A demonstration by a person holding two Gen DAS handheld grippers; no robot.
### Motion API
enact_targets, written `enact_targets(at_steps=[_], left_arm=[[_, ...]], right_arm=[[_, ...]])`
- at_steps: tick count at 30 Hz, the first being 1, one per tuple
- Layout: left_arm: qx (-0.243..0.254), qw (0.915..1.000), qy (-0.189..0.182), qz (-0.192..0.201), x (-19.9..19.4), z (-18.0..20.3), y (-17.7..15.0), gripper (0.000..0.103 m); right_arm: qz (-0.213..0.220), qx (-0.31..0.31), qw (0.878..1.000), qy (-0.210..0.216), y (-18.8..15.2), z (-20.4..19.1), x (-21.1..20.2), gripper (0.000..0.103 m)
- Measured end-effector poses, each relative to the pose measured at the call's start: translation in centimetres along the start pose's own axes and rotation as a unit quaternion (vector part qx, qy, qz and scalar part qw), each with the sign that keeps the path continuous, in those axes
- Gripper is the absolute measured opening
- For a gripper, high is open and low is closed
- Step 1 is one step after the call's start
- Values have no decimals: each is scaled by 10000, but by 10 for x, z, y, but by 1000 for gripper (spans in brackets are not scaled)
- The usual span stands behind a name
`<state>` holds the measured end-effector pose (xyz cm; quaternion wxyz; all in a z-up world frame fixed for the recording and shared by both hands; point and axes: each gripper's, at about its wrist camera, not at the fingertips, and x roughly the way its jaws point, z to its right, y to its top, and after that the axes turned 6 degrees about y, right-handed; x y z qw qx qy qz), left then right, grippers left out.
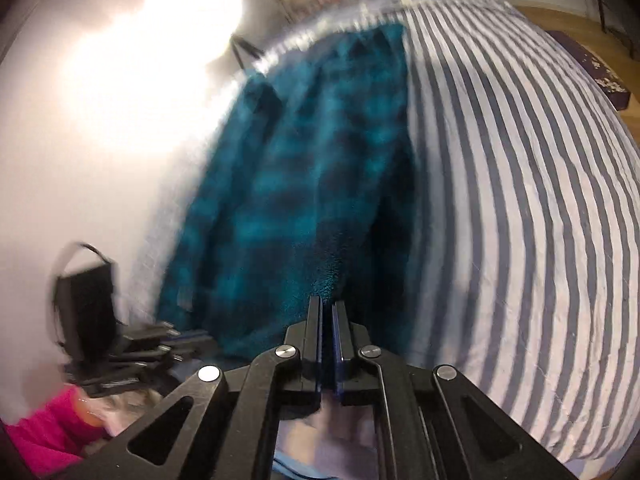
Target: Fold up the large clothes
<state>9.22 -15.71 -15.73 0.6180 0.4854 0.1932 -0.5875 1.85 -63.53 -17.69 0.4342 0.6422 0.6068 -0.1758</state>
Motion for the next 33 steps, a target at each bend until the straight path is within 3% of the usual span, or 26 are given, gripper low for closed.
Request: enact_targets(at_steps=[3, 6, 8, 9, 13, 16, 20, 22, 24, 29, 33], left_arm=[[222, 9993, 287, -87, 13, 3, -4, 2], [356, 9986, 388, -33, 5, 3, -5, 3], [546, 9968, 574, 138, -8, 7, -8, 3], [568, 9962, 623, 232, -14, 8, -11, 3], [506, 9941, 629, 725, -41, 18, -19, 3], [771, 9906, 621, 948, -44, 45, -18, 3], [903, 9905, 499, 912, -18, 76, -2, 33], [1006, 9898, 484, 886, -1, 91, 6, 37], [1199, 9889, 570, 662, 22, 106, 14, 53], [1567, 9796, 1227, 288, 74, 125, 20, 64], [1671, 9744, 1498, 136, 97, 123, 16, 63]], right_arm=[[-397, -309, 9977, -464, -5, -1, 24, 1], [-409, -336, 9976, -444, -5, 0, 23, 11], [-146, -332, 9989, -293, -3, 1, 6, 33], [15, -310, 9993, -219, -2, 5, -5, 37], [608, -76, 9981, 99, -5, 15, -39, 38], [898, 5, 9958, 195, -9, 23, -56, 38], [1322, 70, 9908, 293, -13, 33, -83, 41], [1571, 113, 9870, 310, -14, 39, -100, 48], [1803, 169, 9831, 278, -13, 46, -115, 50], [2189, 463, 9740, 360, -11, 70, -138, 51], [2322, 600, 9696, 480, 0, 83, -146, 52]])
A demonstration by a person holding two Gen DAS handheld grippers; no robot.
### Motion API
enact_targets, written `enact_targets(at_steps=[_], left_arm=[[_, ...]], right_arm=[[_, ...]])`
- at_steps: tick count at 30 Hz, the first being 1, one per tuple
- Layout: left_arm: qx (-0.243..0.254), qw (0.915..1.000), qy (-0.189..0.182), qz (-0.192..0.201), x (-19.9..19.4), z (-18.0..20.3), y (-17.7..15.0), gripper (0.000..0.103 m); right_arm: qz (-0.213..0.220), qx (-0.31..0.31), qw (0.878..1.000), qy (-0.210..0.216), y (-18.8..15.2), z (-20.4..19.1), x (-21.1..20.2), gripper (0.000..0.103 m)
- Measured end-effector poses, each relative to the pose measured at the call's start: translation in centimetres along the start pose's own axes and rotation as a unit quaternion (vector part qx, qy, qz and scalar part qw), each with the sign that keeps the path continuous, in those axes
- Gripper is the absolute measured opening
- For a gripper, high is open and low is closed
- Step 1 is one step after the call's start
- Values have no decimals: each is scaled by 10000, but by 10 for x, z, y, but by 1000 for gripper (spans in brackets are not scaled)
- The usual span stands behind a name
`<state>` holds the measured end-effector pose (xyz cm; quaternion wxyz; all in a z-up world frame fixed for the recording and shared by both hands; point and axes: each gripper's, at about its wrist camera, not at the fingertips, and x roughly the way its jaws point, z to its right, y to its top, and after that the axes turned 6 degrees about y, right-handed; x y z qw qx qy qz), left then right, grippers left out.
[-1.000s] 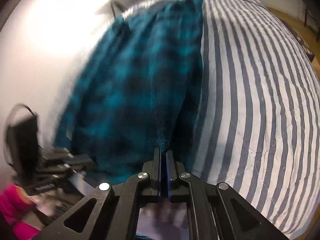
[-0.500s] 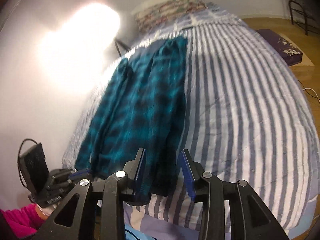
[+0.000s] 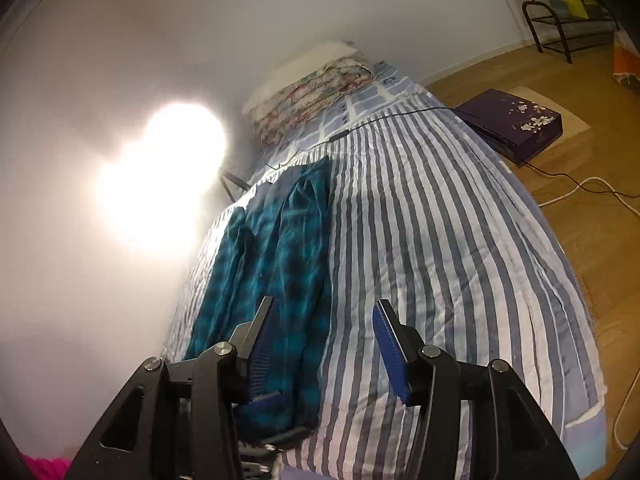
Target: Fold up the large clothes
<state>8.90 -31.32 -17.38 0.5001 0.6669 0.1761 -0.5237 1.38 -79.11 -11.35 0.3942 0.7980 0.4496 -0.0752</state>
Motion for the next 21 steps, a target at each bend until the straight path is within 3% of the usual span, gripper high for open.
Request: enact_targets(at_steps=[1, 2, 3, 5, 9, 13, 17, 21], left_arm=[[-5, 10000, 16, 53, 4, -3, -2, 57], [-15, 9999, 66, 103, 4, -6, -3, 35], [-41, 9999, 37, 140, 4, -10, -3, 19], [-302, 9989, -346, 125, 1, -25, -5, 12], [-820, 9904, -1075, 298, -25, -48, -6, 9], [-936, 9862, -1228, 598, -54, -60, -5, 9], [-1061, 9832, -1337, 642, -60, -72, -7, 8], [-1053, 9836, -1344, 581, -54, -69, -8, 6]], right_arm=[[-12, -32, 10000, -20, 4, 0, 3, 52], [-51, -103, 9999, -46, 10, -1, 8, 53], [-83, -152, 9998, -55, 13, -2, 12, 54], [-123, -240, 9996, -25, 27, -4, 29, 59], [-164, -225, 9995, 127, 59, 1, 74, 66], [-124, 55, 9998, 166, 91, 15, 139, 72], [-333, 431, 9982, 249, 114, 35, 222, 72], [-510, 328, 9978, 250, 128, 35, 287, 72]])
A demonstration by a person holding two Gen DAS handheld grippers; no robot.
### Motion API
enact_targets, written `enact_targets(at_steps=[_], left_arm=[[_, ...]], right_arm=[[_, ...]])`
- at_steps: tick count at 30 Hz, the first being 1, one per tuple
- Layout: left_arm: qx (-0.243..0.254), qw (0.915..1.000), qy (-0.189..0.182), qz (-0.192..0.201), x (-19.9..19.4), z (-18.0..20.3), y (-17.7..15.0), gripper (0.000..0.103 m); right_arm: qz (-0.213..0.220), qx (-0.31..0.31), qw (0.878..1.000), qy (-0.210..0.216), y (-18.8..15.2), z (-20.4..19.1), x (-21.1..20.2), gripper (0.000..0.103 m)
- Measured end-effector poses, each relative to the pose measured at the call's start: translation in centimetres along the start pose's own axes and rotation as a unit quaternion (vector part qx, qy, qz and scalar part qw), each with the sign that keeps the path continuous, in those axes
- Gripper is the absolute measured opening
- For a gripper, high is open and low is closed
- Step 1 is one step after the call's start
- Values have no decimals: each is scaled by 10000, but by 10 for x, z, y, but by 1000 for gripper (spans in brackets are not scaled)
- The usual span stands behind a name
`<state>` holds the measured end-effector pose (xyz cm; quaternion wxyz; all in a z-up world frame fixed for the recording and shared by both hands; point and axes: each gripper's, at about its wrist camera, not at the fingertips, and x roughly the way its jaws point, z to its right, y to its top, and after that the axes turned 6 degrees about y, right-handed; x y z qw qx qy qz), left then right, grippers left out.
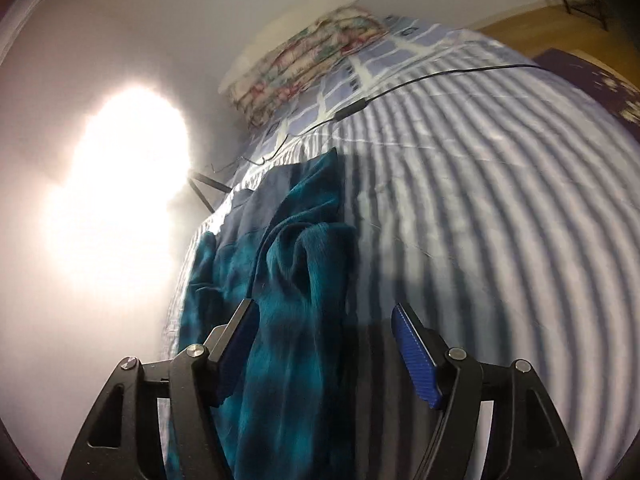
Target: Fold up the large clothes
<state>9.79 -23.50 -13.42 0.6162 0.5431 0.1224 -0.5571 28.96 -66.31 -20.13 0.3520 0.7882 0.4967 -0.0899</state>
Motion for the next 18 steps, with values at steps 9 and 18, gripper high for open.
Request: enact_targets(at_steps=[9, 18], left_arm=[[-79, 9994, -332, -1, -2, 2, 4, 6], [132, 9992, 196, -319, 34, 2, -15, 9]], right_arm=[[-313, -502, 9982, 30, 8, -23, 19, 2], [-322, 39, 9983, -494, 4, 27, -3, 35]])
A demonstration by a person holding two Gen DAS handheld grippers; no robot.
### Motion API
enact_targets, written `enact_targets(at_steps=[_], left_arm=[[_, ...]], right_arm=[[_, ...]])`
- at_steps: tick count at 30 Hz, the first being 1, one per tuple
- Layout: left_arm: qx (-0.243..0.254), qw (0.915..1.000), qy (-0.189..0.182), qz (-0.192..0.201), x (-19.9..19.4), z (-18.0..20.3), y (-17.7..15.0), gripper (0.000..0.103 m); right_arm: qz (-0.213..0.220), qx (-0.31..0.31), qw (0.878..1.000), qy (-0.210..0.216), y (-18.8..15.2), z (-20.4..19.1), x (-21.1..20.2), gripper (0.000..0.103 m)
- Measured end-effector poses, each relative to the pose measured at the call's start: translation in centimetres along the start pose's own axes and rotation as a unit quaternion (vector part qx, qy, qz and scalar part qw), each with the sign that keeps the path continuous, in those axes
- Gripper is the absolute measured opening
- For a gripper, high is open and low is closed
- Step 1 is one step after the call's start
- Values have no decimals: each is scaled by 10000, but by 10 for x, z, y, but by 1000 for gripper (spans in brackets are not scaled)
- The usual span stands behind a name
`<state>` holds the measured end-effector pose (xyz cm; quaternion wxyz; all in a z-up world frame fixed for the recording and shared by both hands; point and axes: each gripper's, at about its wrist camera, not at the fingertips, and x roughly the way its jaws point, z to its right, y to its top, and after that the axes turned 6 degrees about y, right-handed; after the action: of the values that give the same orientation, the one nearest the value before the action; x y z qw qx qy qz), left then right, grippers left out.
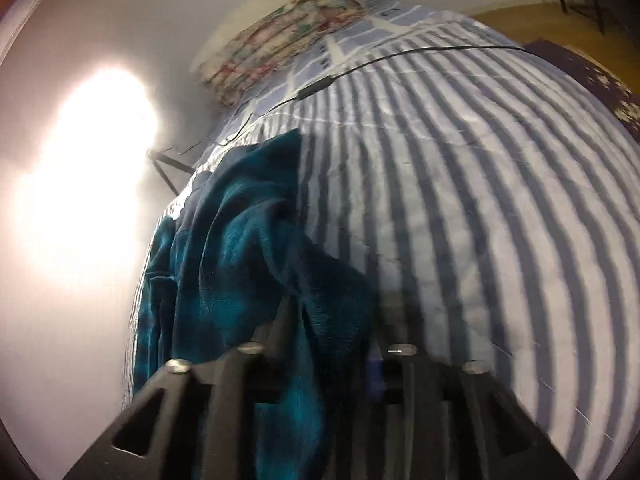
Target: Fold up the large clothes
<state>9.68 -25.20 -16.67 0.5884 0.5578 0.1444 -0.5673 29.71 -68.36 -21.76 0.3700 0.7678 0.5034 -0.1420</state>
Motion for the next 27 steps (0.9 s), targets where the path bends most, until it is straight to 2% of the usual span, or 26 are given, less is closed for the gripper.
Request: enact_targets(at_steps=[2, 4, 6, 8, 11, 13, 15, 17, 18, 19, 22, 23, 27], left_arm=[[15, 10000, -25, 88, -8, 3, 2, 16], [-23, 9997, -95, 245, -22, 5, 1, 19], [-32, 9992, -115, 381, -35, 4, -2, 19], [-67, 9986, -121, 503, -47, 3, -3, 21], [-153, 9977, -161, 641, -57, 2, -1, 32], [-214, 9968, -452, 627, -63, 0, 7, 32], [-273, 9943, -728, 728, -75, -2, 7, 37], [-242, 9883, -1335, 691, -85, -3, 5, 42], [-281, 9888, -1264, 738, -89, -2, 5, 42], [-239, 9910, -1025, 822, -92, -1, 6, 42], [186, 9959, -288, 835, -82, 12, 13, 42], [307, 9962, -149, 796, -76, 18, 13, 42], [838, 9950, 467, 289, -26, 41, 15, 50]], right_arm=[[146, -114, 9997, 140, 1, -5, -26, 35], [295, -154, 9981, 527, 0, -11, -62, 36], [430, -273, 9942, 945, -9, -21, -101, 41], [495, -501, 9918, 1071, -18, -32, -132, 49], [634, -894, 9859, 1264, -40, -41, -182, 50], [810, -1037, 9835, 1238, -51, -39, -213, 50], [973, -978, 9849, 1043, -59, -30, -234, 54], [1126, -807, 9868, 840, -66, -16, -250, 55], [1216, -734, 9870, 756, -69, -8, -259, 55], [1285, -694, 9865, 734, -70, -2, -266, 55], [1543, -421, 9841, 777, -77, 15, -282, 56], [1556, -344, 9840, 794, -77, 19, -285, 56], [1453, -413, 9866, 619, -73, 18, -277, 56]])
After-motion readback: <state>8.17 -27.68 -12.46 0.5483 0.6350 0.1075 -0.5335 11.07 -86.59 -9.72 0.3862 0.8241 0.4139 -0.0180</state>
